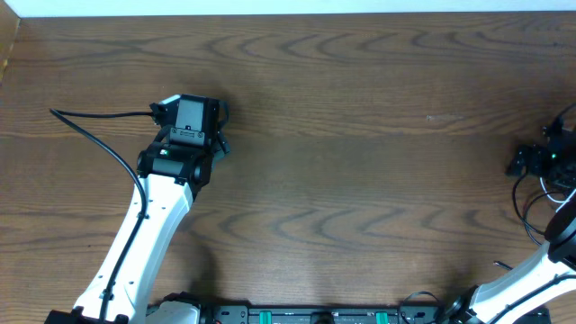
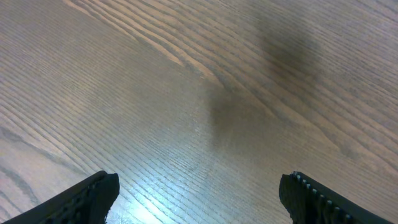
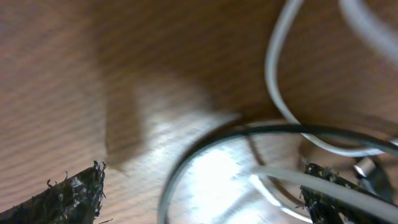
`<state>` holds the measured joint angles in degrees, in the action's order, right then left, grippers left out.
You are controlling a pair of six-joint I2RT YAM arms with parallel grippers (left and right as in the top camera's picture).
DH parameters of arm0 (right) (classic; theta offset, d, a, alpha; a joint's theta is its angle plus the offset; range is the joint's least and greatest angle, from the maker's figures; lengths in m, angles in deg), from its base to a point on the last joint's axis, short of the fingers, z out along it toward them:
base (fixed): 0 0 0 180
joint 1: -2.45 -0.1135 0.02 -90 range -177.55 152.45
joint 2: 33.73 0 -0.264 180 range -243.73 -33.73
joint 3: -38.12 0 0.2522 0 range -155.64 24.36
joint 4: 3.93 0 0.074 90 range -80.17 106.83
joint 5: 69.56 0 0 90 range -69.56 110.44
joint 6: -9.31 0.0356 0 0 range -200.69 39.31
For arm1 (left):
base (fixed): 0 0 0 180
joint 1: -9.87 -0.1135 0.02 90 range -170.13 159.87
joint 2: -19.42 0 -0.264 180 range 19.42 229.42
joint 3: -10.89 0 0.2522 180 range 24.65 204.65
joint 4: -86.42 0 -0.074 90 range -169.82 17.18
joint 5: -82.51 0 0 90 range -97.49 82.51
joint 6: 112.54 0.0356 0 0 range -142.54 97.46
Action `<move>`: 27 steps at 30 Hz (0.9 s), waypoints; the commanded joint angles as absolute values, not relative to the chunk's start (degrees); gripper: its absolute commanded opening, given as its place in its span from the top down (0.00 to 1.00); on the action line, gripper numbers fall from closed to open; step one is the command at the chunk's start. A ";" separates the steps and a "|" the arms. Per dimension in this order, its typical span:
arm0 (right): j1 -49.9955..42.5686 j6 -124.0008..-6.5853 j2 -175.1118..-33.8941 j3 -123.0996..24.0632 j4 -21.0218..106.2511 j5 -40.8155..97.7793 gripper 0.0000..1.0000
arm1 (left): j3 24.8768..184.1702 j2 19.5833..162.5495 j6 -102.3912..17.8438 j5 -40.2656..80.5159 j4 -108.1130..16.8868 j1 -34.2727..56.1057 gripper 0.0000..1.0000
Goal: Untangle cables
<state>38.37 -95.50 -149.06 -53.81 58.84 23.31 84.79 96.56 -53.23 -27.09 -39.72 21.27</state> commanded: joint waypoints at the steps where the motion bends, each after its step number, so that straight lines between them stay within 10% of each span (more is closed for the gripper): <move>1: 37.61 -97.27 -147.27 -53.51 58.62 30.29 0.01 | 84.20 96.56 -53.91 -27.26 -39.55 21.03 0.13; 18: 33.85 -91.89 -147.27 -53.51 61.25 36.69 0.03 | 84.20 96.56 -53.91 -27.26 -39.55 21.03 0.13; 27: 33.72 -91.87 -147.20 -55.02 62.73 16.56 0.07 | 84.20 96.56 -53.91 -27.26 -39.55 21.03 0.13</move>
<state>33.87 -92.77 -149.06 -53.79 61.18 24.80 84.79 96.56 -53.23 -27.09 -39.72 21.27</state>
